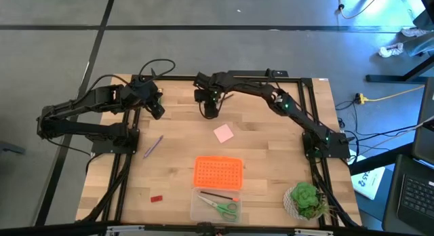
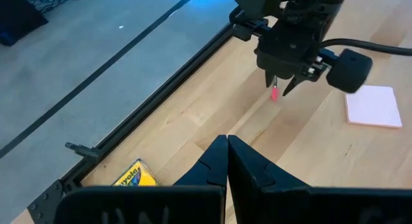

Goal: Pack school essentials
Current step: Put the dark blue pencil into the orange supply box

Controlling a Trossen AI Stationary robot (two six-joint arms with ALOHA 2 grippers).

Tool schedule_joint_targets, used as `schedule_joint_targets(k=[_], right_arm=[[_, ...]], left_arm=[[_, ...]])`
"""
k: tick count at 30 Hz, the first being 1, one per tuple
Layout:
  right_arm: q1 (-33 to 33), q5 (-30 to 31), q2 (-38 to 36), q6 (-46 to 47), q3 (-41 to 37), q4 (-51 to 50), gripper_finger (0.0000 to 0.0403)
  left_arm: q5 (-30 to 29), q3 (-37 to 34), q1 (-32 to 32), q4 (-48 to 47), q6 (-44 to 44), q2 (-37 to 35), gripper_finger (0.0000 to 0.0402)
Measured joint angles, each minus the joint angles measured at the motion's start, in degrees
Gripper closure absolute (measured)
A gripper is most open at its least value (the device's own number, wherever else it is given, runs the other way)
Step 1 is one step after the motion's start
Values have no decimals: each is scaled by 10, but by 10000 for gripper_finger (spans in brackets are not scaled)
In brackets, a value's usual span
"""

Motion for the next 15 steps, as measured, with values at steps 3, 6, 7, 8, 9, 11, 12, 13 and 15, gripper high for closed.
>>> schedule_joint_targets(k=[3, 6, 7, 8, 9, 11, 12, 13, 15], right_arm=[[7, 2, -1, 14, 0, -21, 261], [15, 2, -2, 25, 0, -26, 261], [16, 2, -2, 31, 0, -26, 261], [17, 2, -1, 34, 0, -26, 261], [17, 2, -1, 36, 0, -27, 261], [16, 20, 0, 42, 0, -24, 261], [16, 32, 0, 43, 0, -20, 261], [14, 39, 0, 43, 0, -15, 261], [9, 41, 0, 43, 0, -11, 261]], left_arm=[[0, 0, 0, 0, 0, 0, 401], [0, 0, 0, 0, 0, 0, 401], [0, 0, 0, 0, 0, 0, 401], [0, 0, 0, 0, 0, 0, 401], [0, 0, 0, 0, 0, 0, 401], [0, 0, 0, 0, 0, 0, 401], [0, 0, 0, 0, 0, 0, 401], [0, 0, 0, 0, 1, 0, 401], [0, 0, 0, 0, 2, 0, 401]])
